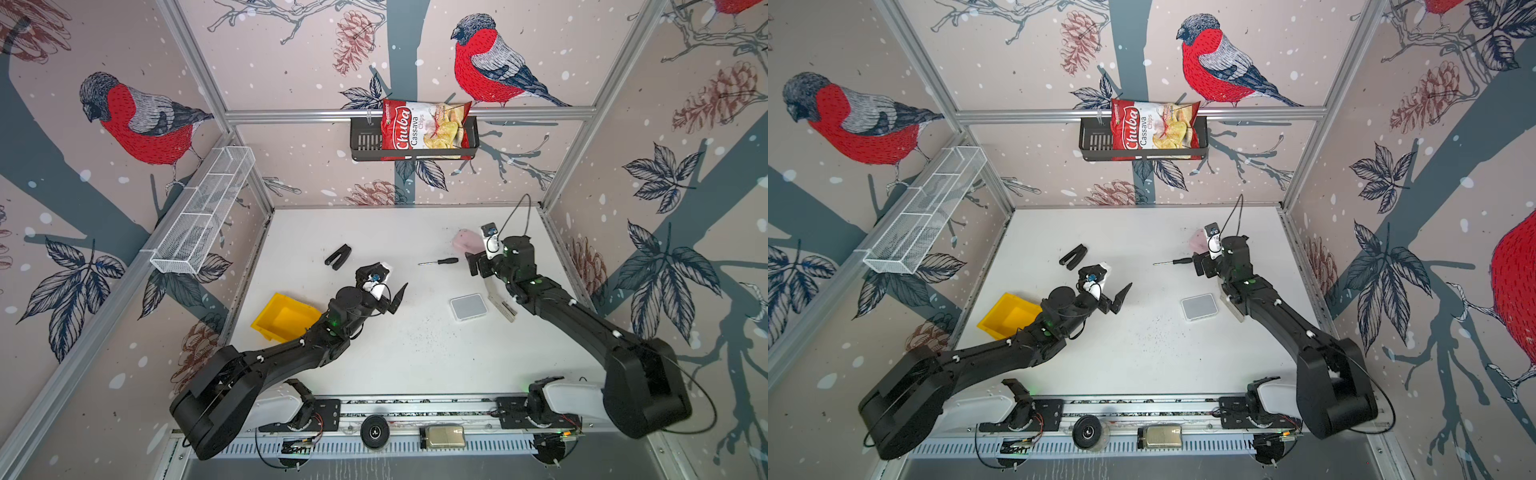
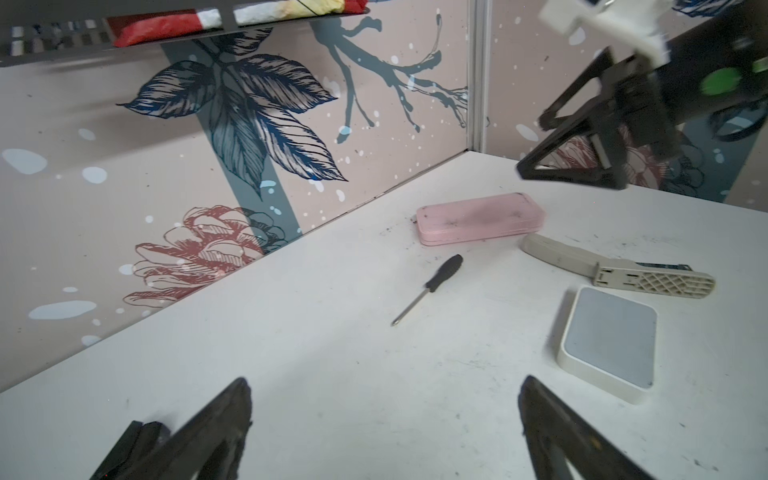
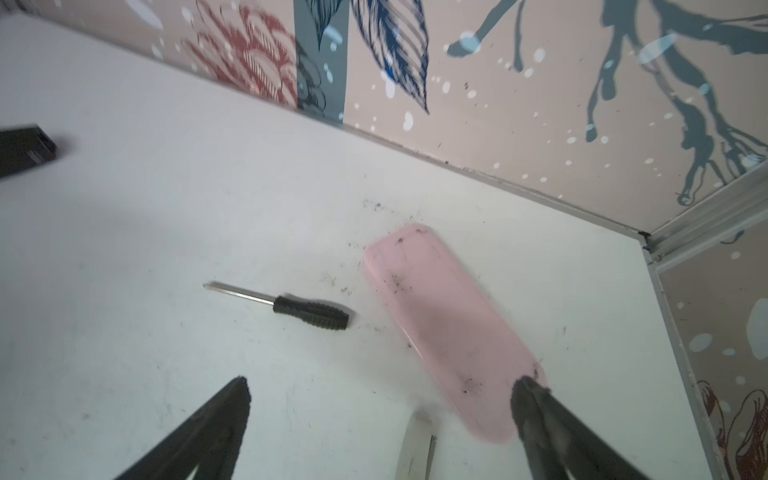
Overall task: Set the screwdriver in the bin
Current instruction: 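Move the right gripper toward the black-handled screwdriver while the left arm rises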
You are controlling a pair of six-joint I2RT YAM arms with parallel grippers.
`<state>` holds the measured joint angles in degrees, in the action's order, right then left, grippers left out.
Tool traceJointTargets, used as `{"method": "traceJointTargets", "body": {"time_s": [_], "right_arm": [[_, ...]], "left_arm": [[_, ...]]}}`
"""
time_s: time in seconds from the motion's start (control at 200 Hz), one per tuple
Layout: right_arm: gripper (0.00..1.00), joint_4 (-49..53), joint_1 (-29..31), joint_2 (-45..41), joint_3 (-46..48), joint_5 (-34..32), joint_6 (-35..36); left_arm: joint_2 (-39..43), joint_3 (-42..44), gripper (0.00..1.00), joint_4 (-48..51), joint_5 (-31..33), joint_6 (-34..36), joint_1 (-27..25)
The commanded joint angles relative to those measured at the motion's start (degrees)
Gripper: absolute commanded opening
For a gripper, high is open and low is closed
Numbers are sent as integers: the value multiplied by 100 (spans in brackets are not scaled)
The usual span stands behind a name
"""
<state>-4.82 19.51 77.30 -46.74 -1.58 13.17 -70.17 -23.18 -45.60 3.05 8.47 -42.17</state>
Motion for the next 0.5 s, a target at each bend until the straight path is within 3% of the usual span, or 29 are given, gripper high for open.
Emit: {"method": "traceJointTargets", "body": {"time_s": [0.0, 0.235, 0.495], "right_arm": [[98, 516, 31, 493, -480, 219, 496], [98, 1591, 141, 1916, -1723, 869, 1512], [100, 2451, 226, 3085, -2901, 1169, 1847]], "left_arm": [[-45, -6, 98, 121, 88, -183, -301], [-1, 192, 98, 166, 196, -556, -791], [361, 472, 98, 472, 391, -621, -854]]}}
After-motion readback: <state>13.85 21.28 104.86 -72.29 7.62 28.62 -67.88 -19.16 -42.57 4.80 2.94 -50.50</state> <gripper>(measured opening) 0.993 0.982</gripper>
